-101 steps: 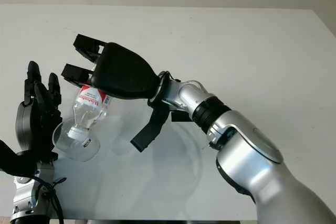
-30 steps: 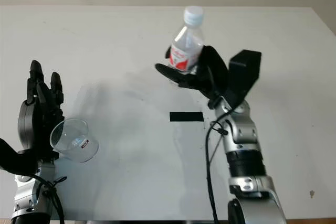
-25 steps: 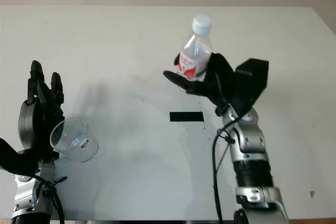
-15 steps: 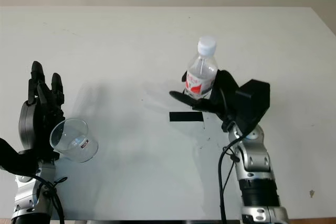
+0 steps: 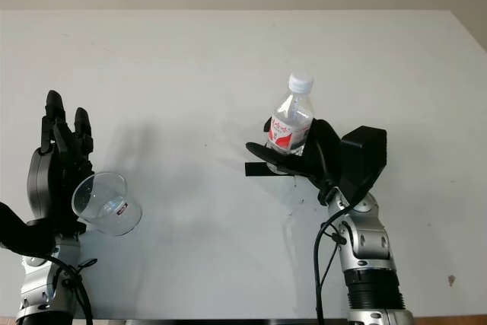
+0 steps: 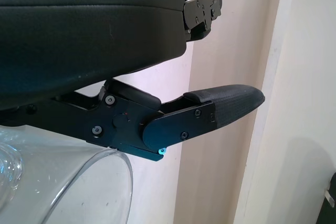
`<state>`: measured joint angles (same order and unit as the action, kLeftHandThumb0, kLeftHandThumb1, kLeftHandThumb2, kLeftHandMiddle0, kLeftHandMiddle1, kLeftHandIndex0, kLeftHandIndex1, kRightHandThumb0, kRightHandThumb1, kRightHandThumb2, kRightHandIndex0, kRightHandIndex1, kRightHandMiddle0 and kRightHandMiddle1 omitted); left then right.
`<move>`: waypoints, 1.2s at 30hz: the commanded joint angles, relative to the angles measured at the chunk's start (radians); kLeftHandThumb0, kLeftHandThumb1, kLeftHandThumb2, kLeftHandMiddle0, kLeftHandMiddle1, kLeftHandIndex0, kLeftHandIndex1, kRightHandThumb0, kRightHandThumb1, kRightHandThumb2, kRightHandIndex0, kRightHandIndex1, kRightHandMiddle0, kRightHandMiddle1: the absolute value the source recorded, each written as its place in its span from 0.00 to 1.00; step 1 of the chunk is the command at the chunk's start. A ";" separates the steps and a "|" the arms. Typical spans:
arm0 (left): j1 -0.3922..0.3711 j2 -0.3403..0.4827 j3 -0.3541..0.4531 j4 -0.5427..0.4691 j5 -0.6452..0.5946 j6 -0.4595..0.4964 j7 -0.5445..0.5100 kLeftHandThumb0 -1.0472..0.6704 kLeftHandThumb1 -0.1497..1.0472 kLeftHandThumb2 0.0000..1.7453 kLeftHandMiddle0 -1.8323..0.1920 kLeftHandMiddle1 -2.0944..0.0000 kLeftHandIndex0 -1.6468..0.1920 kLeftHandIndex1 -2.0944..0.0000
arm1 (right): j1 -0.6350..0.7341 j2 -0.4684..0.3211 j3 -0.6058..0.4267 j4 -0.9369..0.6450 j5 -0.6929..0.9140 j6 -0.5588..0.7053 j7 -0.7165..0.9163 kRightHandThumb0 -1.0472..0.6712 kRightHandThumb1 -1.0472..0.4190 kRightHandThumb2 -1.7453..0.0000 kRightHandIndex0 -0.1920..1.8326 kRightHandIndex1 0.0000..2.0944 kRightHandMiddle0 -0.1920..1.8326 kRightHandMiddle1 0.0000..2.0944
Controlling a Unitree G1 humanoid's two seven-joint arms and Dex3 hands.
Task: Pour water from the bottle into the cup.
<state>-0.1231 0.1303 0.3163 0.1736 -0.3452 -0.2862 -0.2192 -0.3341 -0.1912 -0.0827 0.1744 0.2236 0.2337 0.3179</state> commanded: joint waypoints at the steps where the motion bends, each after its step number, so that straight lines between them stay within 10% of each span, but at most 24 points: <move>1: 0.046 -0.019 -0.001 0.022 -0.005 0.000 -0.005 0.18 1.00 0.40 0.98 0.97 1.00 1.00 | -0.004 0.004 0.006 -0.001 0.002 0.012 0.006 0.48 0.00 0.84 0.42 1.00 0.24 1.00; 14: 0.063 -0.012 0.005 -0.003 -0.022 0.021 -0.014 0.19 1.00 0.40 0.98 0.97 1.00 1.00 | 0.008 0.006 0.067 0.046 -0.094 -0.109 0.001 0.46 0.00 0.84 0.43 1.00 0.25 1.00; 23: 0.069 -0.012 0.008 -0.013 -0.024 0.032 -0.013 0.19 1.00 0.40 0.98 0.97 1.00 0.99 | 0.035 -0.007 0.129 0.121 -0.256 -0.366 -0.062 0.35 0.02 0.97 0.17 1.00 0.13 1.00; 30: 0.075 -0.008 0.019 -0.017 -0.034 0.037 -0.018 0.19 1.00 0.39 0.97 0.97 1.00 0.99 | 0.069 -0.028 0.161 0.232 -0.329 -0.496 -0.075 0.31 0.05 0.97 0.13 0.65 0.17 0.60; 36: 0.083 0.001 0.026 -0.027 -0.034 0.048 -0.016 0.19 1.00 0.39 0.97 0.97 1.00 0.99 | 0.118 -0.028 0.146 0.256 -0.312 -0.501 -0.079 0.29 0.03 0.97 0.13 0.65 0.16 0.50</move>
<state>-0.0709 0.1328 0.3371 0.1402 -0.3782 -0.2430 -0.2341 -0.2762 -0.2130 0.0599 0.3834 -0.0811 -0.2852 0.2394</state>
